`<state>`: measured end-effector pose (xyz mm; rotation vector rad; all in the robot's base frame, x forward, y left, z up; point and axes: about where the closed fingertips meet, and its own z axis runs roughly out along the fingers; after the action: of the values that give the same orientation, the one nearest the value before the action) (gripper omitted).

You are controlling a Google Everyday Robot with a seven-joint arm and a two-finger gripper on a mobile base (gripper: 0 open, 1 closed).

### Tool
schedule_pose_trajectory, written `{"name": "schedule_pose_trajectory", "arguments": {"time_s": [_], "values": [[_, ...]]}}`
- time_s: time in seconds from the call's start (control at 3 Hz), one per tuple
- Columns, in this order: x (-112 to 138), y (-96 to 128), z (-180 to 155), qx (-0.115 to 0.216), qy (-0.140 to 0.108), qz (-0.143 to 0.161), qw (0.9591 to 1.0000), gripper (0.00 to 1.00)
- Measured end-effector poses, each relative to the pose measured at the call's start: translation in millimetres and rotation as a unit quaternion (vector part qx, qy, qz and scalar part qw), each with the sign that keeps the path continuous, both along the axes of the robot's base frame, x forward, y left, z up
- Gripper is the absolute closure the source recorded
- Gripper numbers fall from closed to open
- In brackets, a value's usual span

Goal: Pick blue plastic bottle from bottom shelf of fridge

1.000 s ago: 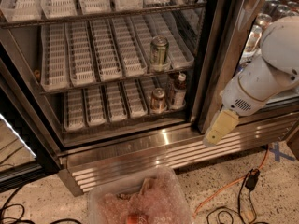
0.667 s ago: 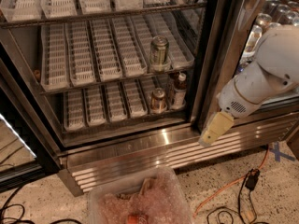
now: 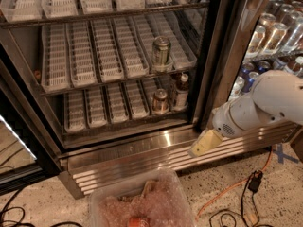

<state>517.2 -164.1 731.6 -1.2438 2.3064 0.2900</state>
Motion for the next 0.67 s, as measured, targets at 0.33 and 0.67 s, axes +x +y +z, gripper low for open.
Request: {"name": "schedule_pose_trajectory", "arguments": {"time_s": [0.33, 0.67], "values": [[18.6, 0.2, 8.5, 0.005, -0.037, -0.015, 0.9992, 0.00], [19.1, 0.6, 8.3, 0.005, -0.037, -0.015, 0.9992, 0.00]]}}
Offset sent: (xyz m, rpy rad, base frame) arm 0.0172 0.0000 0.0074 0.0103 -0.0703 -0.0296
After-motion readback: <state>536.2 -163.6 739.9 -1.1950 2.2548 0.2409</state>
